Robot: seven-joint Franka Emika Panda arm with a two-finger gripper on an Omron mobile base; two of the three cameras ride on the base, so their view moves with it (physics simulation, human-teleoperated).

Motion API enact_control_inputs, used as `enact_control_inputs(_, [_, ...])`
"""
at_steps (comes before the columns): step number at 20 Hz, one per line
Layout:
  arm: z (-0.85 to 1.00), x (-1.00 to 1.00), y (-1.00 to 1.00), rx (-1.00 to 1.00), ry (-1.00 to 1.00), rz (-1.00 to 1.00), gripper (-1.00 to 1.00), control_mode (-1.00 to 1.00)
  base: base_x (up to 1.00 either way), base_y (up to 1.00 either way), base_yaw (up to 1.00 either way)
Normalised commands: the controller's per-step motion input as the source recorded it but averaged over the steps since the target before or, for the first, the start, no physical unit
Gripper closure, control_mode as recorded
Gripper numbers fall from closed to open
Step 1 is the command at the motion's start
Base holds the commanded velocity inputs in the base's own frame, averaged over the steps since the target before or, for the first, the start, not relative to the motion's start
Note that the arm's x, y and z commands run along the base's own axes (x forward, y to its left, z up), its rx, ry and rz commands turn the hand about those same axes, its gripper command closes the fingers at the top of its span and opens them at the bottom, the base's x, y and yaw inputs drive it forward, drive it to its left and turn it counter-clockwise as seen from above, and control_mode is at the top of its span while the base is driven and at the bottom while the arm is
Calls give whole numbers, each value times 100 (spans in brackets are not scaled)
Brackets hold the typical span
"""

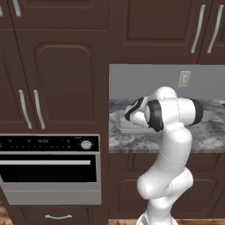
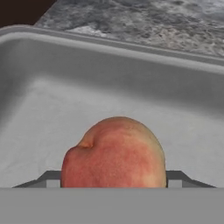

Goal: Pick the peach and pear from the fridge and place them inside the tupperware on the counter.

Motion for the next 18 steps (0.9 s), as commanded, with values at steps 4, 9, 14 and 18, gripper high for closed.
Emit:
enact_control_inputs(4, [8, 14, 0, 0, 6, 0, -100, -100, 0, 0, 0])
enact_control_inputs(9, [79, -1, 0, -2, 0, 0, -100, -100, 0, 0, 0])
enact_control_inputs(14, [89, -31, 0, -8, -1, 0, -100, -100, 0, 0, 0])
enact_control_inputs(18, [70, -97, 0, -6, -13, 0, -100, -100, 0, 0, 0])
